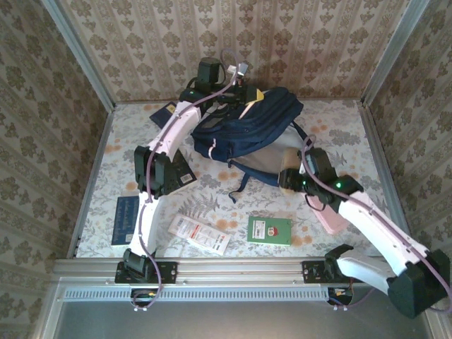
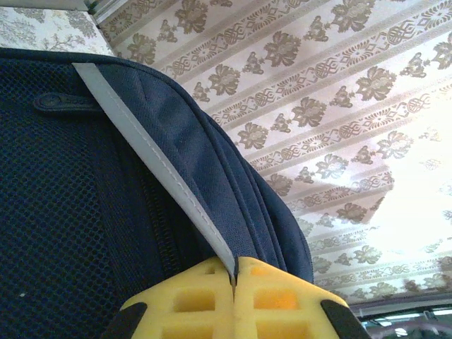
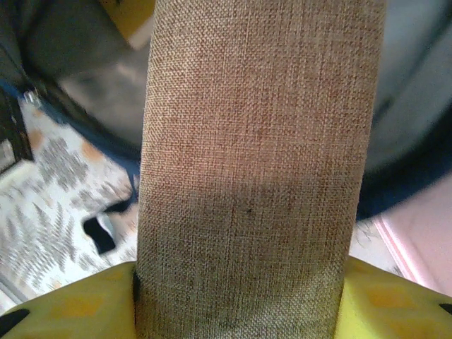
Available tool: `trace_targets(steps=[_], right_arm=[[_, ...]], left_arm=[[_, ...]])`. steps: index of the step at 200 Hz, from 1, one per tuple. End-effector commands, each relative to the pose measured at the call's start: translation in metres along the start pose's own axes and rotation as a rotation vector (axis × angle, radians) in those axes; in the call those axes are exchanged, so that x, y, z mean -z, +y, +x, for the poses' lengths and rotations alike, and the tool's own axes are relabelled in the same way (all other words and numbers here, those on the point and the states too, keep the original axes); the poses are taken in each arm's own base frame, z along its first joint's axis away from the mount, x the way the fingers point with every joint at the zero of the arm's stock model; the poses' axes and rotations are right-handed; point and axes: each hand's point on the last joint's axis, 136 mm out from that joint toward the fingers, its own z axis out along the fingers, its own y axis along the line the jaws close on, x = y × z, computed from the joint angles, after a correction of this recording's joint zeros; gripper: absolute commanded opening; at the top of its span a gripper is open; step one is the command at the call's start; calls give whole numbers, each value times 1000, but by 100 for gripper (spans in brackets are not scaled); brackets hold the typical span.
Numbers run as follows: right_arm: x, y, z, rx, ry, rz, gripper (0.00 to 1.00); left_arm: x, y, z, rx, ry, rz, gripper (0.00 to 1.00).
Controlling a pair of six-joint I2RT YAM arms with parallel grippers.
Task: Pack the student bag
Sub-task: Place the glasses case in the student bag.
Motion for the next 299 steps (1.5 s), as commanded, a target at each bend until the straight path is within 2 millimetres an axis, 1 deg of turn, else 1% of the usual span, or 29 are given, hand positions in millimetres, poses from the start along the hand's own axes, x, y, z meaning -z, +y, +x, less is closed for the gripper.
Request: trace_targets(steps=[1, 34, 38, 42, 51, 55, 58, 59, 71, 92, 118, 136, 147, 161, 173, 183, 194, 205, 223, 239, 255, 277, 285, 299], right_arm=[[-6, 29, -41, -115, -25, -149, 49], [-38, 44, -84, -273, -34, -235, 51], [-38, 47, -91, -287, -46, -257, 51], [-50, 46, -92, -308, -34, -261, 51], [-61, 51, -100, -340, -36, -299, 52], [-66, 53, -107, -357, -51, -320, 52], [-70, 54, -107, -372, -43, -329, 52], [-70, 55, -111, -372, -56, -338, 52], [-79, 60, -124, -409, -85, -390, 53], [-95, 71, -141, -456, -117, -459, 54], [-123, 82, -147, -482, -85, -468, 55], [-142, 90, -143, -473, -50, -429, 56], [-153, 94, -139, -473, -26, -406, 59], [-169, 94, -132, -487, 15, -368, 66], [-179, 95, -126, -497, 38, -356, 78], [-183, 97, -123, -498, 47, -354, 87], [-184, 100, -121, -486, 48, -360, 92], [-181, 101, -120, -470, 45, -362, 94], [-174, 102, -121, -440, 36, -366, 95], [-164, 104, -122, -399, 26, -371, 96], [-150, 104, -125, -359, 5, -364, 96], [-121, 100, -128, -313, -42, -346, 96], [-109, 96, -128, -303, -59, -328, 96], [-91, 86, -122, -293, -73, -282, 96]], left_arm=[[37, -117, -16, -255, -47, 157, 0], [41, -131, -16, -264, -50, 192, 0], [42, -132, -16, -265, -52, 195, 0], [42, -134, -16, -267, -53, 199, 0], [44, -137, -16, -267, -54, 204, 0], [44, -137, -17, -266, -55, 205, 0], [44, -137, -16, -265, -55, 206, 0], [44, -137, -17, -264, -55, 206, 0], [44, -138, -17, -261, -58, 211, 0], [44, -140, -17, -251, -61, 223, 0], [44, -139, -18, -248, -62, 229, 0], [44, -140, -18, -247, -63, 231, 0], [44, -139, -19, -247, -67, 232, 0], [45, -139, -21, -245, -71, 232, 0], [46, -136, -22, -239, -74, 228, 0], [47, -133, -23, -232, -76, 224, 0], [48, -130, -23, -227, -77, 220, 0], [50, -128, -24, -221, -80, 215, 0], [52, -127, -24, -222, -85, 212, 0], [54, -126, -26, -223, -92, 206, 0], [54, -124, -27, -222, -98, 202, 0], [52, -117, -28, -205, -104, 191, 0], [50, -113, -27, -195, -104, 187, 0], [49, -109, -27, -190, -107, 184, 0]])
